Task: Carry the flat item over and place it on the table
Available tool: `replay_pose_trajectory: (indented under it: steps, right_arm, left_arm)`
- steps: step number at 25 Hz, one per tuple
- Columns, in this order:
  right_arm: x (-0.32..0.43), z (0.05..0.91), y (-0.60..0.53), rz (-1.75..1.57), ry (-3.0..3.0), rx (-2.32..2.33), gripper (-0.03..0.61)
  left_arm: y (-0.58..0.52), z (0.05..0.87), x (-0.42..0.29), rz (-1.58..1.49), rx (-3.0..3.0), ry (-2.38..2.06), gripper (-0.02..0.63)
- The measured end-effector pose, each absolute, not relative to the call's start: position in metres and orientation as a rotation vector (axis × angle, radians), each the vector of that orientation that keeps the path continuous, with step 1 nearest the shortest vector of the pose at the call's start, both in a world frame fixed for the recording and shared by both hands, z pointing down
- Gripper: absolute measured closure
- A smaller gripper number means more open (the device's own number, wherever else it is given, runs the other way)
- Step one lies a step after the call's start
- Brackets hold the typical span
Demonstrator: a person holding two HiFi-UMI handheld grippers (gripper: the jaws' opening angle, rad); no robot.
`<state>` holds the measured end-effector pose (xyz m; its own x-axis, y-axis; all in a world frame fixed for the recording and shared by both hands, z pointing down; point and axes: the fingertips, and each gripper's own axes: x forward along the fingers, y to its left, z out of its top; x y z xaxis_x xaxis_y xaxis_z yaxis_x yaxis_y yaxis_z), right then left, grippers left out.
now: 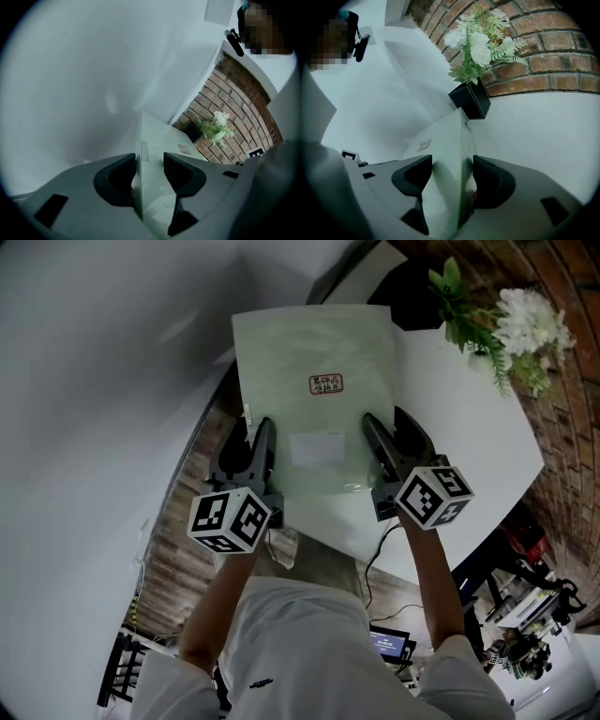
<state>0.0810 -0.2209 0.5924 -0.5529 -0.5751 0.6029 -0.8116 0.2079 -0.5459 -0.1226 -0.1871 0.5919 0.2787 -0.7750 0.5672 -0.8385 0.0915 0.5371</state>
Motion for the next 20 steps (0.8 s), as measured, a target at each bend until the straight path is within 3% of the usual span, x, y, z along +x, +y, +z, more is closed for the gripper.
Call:
replay_pose_trajectory:
  steps: [20]
  right_arm:
    - [0.085,0.578,-0.213,1.129,-2.222,1.343,0.293]
  left_arm:
    - [-0.180,0.575,-0.125,0.112,1.737,-1.472,0.433]
